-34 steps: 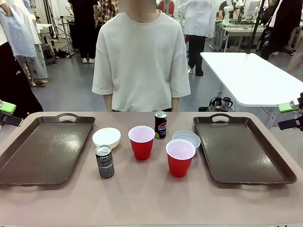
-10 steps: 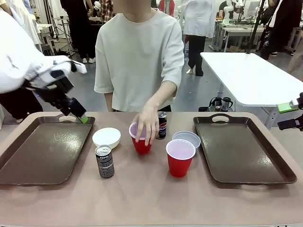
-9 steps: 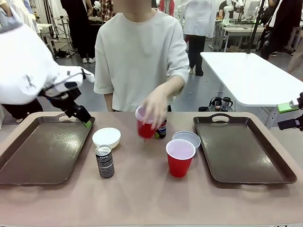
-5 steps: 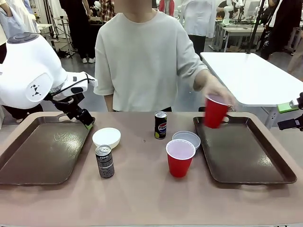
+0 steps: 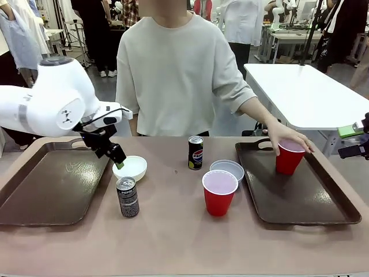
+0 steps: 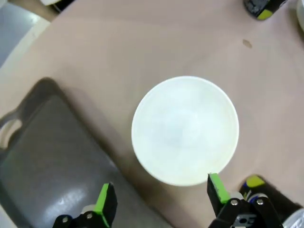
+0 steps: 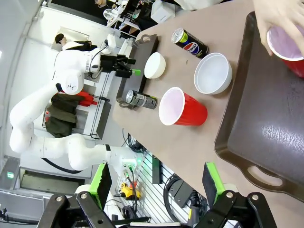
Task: Prepare tableware on both trays.
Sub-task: Pick up a Picnic Bowl from the table and place it on a Handle tray.
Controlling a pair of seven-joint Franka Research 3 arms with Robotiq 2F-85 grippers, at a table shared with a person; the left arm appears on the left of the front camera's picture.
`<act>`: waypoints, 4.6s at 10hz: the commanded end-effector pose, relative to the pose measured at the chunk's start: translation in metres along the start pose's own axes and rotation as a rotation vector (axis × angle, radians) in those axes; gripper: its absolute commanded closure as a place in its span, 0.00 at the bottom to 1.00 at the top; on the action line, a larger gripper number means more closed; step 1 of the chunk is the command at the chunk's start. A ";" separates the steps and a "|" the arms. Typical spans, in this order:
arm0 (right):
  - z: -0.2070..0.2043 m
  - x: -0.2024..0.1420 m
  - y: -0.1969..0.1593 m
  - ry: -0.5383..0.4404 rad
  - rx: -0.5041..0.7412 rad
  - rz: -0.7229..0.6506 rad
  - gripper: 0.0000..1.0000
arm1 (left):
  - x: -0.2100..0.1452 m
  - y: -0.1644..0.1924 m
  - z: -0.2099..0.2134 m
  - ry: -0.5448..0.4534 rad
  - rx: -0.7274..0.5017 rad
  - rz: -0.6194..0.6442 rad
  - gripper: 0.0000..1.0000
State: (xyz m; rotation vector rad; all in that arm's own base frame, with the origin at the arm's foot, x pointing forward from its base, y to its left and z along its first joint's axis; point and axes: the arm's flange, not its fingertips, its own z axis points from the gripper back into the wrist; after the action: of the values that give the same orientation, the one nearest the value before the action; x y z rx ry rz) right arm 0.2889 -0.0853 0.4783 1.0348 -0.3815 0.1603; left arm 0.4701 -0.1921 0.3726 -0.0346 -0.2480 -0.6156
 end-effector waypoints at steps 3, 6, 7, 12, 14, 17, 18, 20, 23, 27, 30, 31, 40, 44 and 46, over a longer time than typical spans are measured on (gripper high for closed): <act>0.000 0.003 -0.002 -0.013 0.025 0.017 0.00 | 0.036 0.009 -0.022 0.010 0.036 0.065 0.20; 0.000 0.003 -0.002 -0.013 0.025 0.017 0.00 | 0.048 0.018 -0.038 0.031 0.043 0.151 0.52; 0.000 0.003 -0.002 -0.013 0.025 0.017 0.00 | 0.049 0.020 -0.043 0.040 0.043 0.160 0.59; 0.000 0.003 -0.002 -0.013 0.025 0.017 0.00 | 0.047 0.023 -0.044 0.065 0.061 0.187 1.00; 0.000 0.003 -0.002 -0.013 0.025 0.017 0.00 | 0.040 0.018 -0.033 0.131 0.085 0.204 1.00; 0.000 0.003 -0.002 -0.013 0.025 0.017 0.00 | 0.018 0.009 0.056 0.060 0.103 0.282 1.00; 0.000 0.003 -0.002 -0.013 0.025 0.017 0.00 | 0.011 0.007 0.087 0.012 0.113 0.303 1.00; 0.000 0.003 -0.002 -0.013 0.025 0.017 0.00 | -0.012 0.011 0.130 -0.021 0.164 0.358 1.00; 0.000 0.003 -0.002 -0.013 0.025 0.017 0.00 | 0.001 0.011 0.137 -0.025 0.135 0.286 0.96; 0.000 0.003 -0.002 -0.013 0.025 0.017 0.00 | -0.093 0.094 0.162 0.031 -0.040 0.395 0.96; 0.000 0.003 -0.002 -0.013 0.025 0.017 0.00 | -0.135 0.117 0.168 0.051 -0.036 0.444 0.96; 0.000 0.003 -0.002 -0.013 0.025 0.017 0.00 | -0.144 0.127 0.163 0.055 0.005 0.456 0.96; 0.000 0.003 -0.002 -0.013 0.025 0.017 0.00 | -0.137 0.126 0.098 0.114 0.029 0.468 0.96; 0.000 0.003 -0.002 -0.013 0.025 0.017 0.00 | -0.187 0.099 0.158 0.128 -0.005 0.421 0.96; 0.000 0.003 -0.002 -0.013 0.025 0.017 0.00 | -0.229 0.083 0.183 0.081 0.027 0.410 0.96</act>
State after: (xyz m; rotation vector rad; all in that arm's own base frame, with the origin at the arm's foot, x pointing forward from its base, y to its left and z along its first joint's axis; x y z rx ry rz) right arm 0.2897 -0.0862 0.4781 1.0326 -0.3757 0.1596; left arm 0.3260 0.0136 0.4969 -0.0554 -0.1286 -0.1874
